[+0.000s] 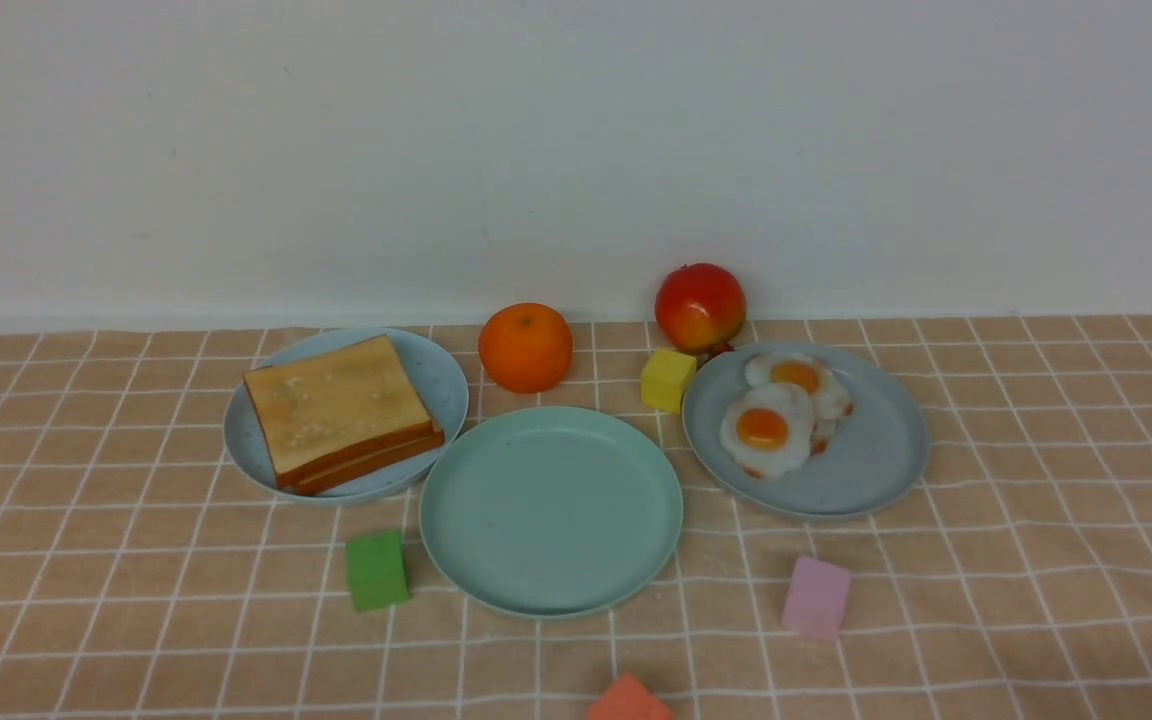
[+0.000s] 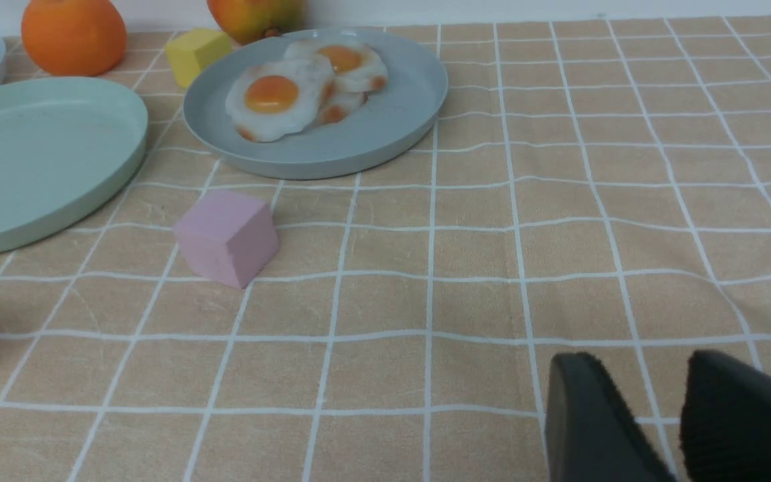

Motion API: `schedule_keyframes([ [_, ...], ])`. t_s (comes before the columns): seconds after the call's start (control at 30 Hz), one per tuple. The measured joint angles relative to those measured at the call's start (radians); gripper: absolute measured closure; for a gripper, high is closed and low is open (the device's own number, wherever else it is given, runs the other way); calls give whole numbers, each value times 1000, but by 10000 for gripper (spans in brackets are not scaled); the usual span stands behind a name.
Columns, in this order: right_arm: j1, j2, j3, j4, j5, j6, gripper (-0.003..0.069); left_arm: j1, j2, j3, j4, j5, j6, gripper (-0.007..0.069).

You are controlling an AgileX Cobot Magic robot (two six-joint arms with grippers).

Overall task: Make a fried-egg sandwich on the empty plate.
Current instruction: Use the left arm to grab a slice of bread

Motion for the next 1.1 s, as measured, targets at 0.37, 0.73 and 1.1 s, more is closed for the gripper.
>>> schedule_keyframes([
  [0.37,0,0,0,-61,0,0,419,0,0,0,0,0,0,386],
  [0.73,0,0,1,-166,2,0,418,0,0,0,0,0,0,386],
  [1.1,0,0,3,-199,-8,0,418,0,0,0,1,1,0,386],
])
